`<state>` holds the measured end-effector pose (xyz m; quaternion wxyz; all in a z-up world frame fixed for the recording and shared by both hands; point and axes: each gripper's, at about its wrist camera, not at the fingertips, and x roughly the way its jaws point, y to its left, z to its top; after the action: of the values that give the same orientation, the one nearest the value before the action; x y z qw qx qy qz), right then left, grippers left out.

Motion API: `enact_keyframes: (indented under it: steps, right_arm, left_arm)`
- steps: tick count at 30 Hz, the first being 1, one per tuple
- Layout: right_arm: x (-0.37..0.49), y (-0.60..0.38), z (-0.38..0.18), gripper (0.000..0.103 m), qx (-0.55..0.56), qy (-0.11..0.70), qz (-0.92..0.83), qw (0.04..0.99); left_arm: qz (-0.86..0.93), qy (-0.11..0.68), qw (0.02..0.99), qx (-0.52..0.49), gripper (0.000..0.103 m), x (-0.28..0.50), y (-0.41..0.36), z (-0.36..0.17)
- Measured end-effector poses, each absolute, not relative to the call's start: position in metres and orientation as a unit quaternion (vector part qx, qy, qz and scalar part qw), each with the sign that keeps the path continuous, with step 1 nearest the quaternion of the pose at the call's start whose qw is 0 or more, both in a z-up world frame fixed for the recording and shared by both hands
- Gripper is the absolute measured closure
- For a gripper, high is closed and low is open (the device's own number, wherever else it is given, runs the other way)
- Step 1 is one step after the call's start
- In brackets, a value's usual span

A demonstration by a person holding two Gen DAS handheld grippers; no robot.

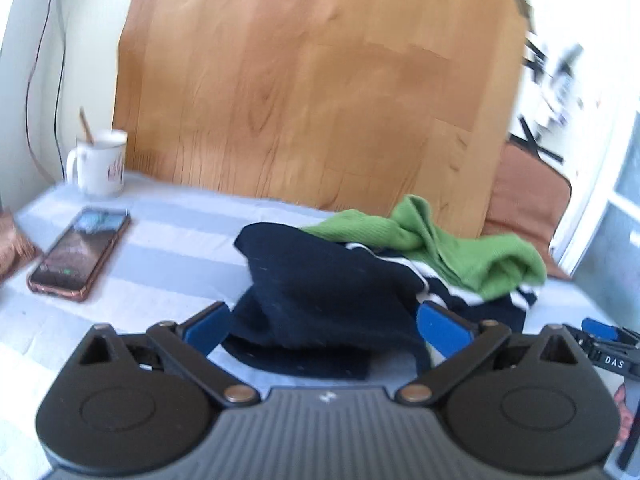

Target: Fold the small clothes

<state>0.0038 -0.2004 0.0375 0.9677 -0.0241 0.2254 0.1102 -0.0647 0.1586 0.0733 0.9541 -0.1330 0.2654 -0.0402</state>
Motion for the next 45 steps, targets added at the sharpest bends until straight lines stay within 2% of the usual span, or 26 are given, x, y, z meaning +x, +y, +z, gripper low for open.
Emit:
enact_keyframes:
  steps: [4,5,6,7,8,9,10,11,12,13,16,20,22,24,25,28,30,33,36,38,40,41,42,44,45]
  right_arm:
    - [0.028,-0.164,0.056,0.025,-0.157,0.153,0.124,0.968]
    - [0.035,-0.153,0.055,0.024,-0.200,0.138,0.125,0.962]
    - [0.049,-0.144,0.050,0.023,-0.245,0.134,0.125,0.952]
    - [0.059,-0.135,0.045,0.022,-0.288,0.133,0.128,0.940]
    - [0.072,-0.130,0.037,0.023,-0.324,0.139,0.133,0.926]
    - [0.082,-0.128,0.031,0.024,-0.343,0.145,0.135,0.918]
    - [0.095,-0.126,0.026,0.028,-0.352,0.158,0.138,0.912]
    - [0.105,-0.128,0.025,0.060,-0.344,0.170,0.141,0.913]
    - [0.114,-0.132,0.029,0.080,-0.320,0.189,0.147,0.917]
    - [0.125,-0.143,0.040,0.089,-0.260,0.213,0.155,0.929]
    - [0.133,-0.180,0.082,0.089,-0.088,0.207,0.175,0.958]
    - [0.118,-0.228,0.123,0.089,0.026,0.187,0.199,0.962]
    - [0.109,-0.238,0.131,0.089,0.031,0.188,0.209,0.959]
    - [0.103,-0.240,0.132,0.089,0.027,0.194,0.215,0.957]
    - [0.105,-0.241,0.130,0.089,0.026,0.201,0.216,0.955]
    - [0.094,-0.236,0.120,0.089,0.018,0.207,0.212,0.955]
    - [0.089,-0.234,0.118,0.089,0.024,0.207,0.207,0.956]
    - [0.093,-0.237,0.122,0.089,0.042,0.213,0.205,0.954]
    - [0.098,-0.238,0.128,0.089,0.053,0.217,0.209,0.952]
    - [0.099,-0.236,0.133,0.089,0.058,0.217,0.214,0.951]
    - [0.098,-0.234,0.140,0.089,0.062,0.213,0.220,0.950]
    - [0.096,-0.232,0.145,0.089,0.063,0.210,0.223,0.950]
    - [0.093,-0.231,0.149,0.089,0.061,0.206,0.224,0.951]
    - [0.085,-0.228,0.161,0.089,0.052,0.195,0.227,0.953]
    - [0.080,-0.227,0.166,0.089,0.047,0.189,0.228,0.954]
  left_arm:
    - [-0.035,0.311,0.933,-0.175,0.004,-0.024,0.174,0.060]
    - [-0.031,0.322,0.928,-0.188,0.020,-0.017,0.177,0.055]
    - [-0.033,0.333,0.922,-0.197,0.045,-0.011,0.177,0.049]
    - [-0.039,0.347,0.914,-0.205,0.056,-0.008,0.180,0.042]
    - [-0.047,0.358,0.907,-0.216,0.073,-0.005,0.180,0.037]
    - [-0.051,0.362,0.903,-0.226,0.081,-0.007,0.179,0.032]
    - [-0.053,0.358,0.904,-0.226,0.082,-0.011,0.179,0.032]
    - [-0.055,0.349,0.910,-0.217,0.086,-0.019,0.179,0.035]
    - [-0.058,0.343,0.913,-0.212,0.087,-0.027,0.179,0.039]
    - [-0.063,0.337,0.916,-0.208,0.088,-0.039,0.181,0.044]
    - [-0.074,0.327,0.920,-0.202,0.091,-0.076,0.192,0.057]
    - [-0.076,0.321,0.926,-0.185,0.090,-0.130,0.213,0.066]
    - [-0.054,0.325,0.930,-0.163,0.080,-0.145,0.220,0.073]
    - [-0.020,0.307,0.942,-0.131,0.050,-0.152,0.220,0.083]
    - [-0.007,0.292,0.950,-0.111,0.046,-0.152,0.216,0.090]
    - [-0.011,0.255,0.966,-0.046,0.042,-0.143,0.189,0.109]
    - [-0.045,0.241,0.969,-0.003,0.029,-0.133,0.161,0.114]
    - [-0.101,0.231,0.963,0.100,0.018,-0.128,0.106,0.101]
    - [-0.131,0.227,0.940,0.220,0.016,-0.124,0.053,0.069]
    - [-0.139,0.240,0.925,0.259,0.016,-0.117,0.035,0.048]
    - [-0.124,0.240,0.914,0.303,0.018,-0.110,0.022,0.029]
    - [-0.113,0.234,0.910,0.323,0.033,-0.108,0.019,0.023]
    - [-0.098,0.231,0.906,0.340,0.061,-0.105,0.019,0.020]
    - [-0.080,0.239,0.910,0.328,0.085,-0.100,0.025,0.031]
    - [-0.083,0.239,0.920,0.300,0.086,-0.102,0.034,0.044]
